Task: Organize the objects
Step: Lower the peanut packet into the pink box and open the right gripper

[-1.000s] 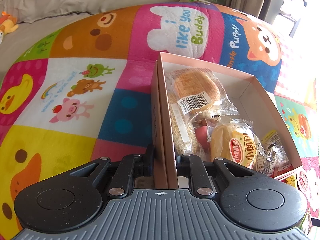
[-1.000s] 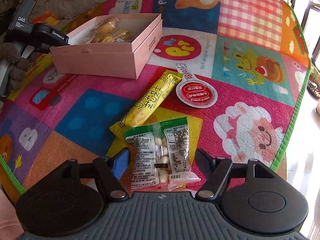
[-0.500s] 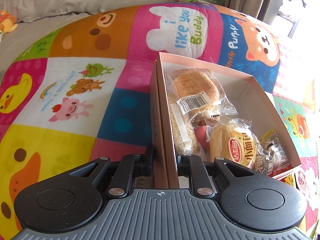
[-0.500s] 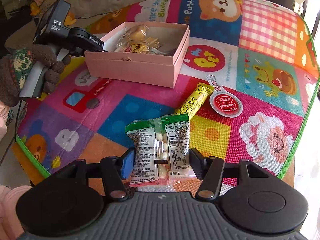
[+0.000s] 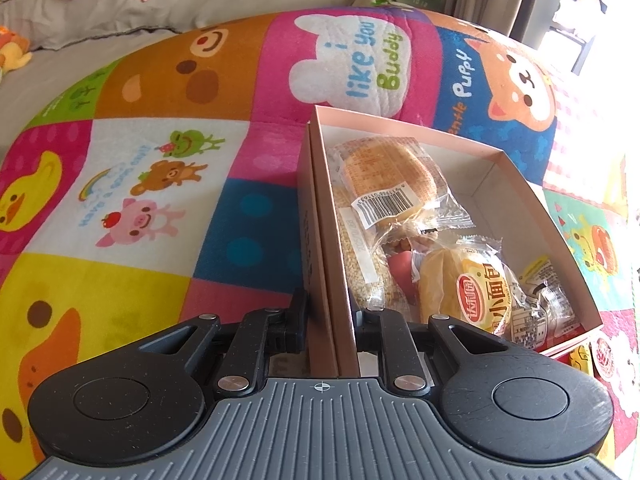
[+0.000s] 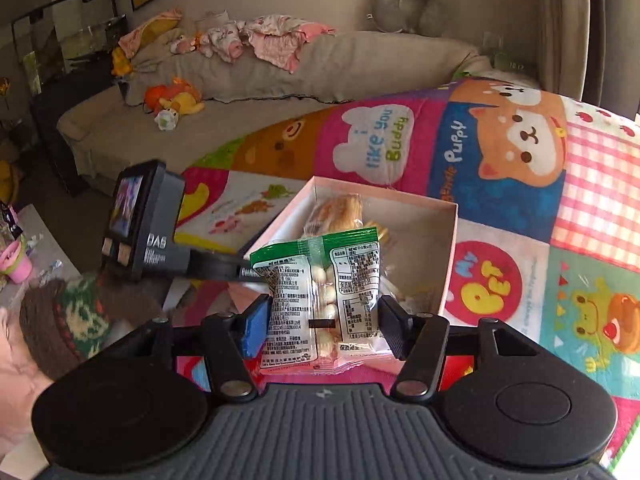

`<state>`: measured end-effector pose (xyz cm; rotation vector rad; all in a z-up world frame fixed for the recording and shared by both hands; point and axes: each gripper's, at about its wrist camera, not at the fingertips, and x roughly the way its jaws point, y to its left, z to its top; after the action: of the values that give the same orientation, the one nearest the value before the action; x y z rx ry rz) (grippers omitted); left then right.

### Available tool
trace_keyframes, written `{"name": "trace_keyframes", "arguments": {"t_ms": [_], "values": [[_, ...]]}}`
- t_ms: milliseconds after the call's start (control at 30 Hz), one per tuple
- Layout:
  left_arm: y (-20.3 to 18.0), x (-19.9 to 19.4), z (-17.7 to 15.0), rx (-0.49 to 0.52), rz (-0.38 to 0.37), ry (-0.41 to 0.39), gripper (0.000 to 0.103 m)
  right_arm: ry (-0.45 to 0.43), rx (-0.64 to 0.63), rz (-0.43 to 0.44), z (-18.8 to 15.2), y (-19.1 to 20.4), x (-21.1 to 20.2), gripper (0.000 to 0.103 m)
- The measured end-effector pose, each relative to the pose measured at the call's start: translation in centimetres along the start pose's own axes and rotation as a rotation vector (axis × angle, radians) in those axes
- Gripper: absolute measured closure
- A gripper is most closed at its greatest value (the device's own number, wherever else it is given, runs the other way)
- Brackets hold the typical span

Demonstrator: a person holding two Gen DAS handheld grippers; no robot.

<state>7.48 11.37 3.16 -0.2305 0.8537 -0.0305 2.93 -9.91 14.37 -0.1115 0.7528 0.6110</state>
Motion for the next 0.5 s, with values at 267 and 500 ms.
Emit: {"name": "trace_keyframes", "arguments": {"t_ms": [267,500], "values": [[0.4,0.0,-0.1,-0.009,-0.021,-0.004,0.082,0.094,0.151,-0.012,2.9,-1.1,9.1,0.045],[0.4,-0.1,-0.1,-0.007,-0.024,-0.005,0.082,0.079,0.228,-0.002,1.9,-2.7,9.4,0.036]]}}
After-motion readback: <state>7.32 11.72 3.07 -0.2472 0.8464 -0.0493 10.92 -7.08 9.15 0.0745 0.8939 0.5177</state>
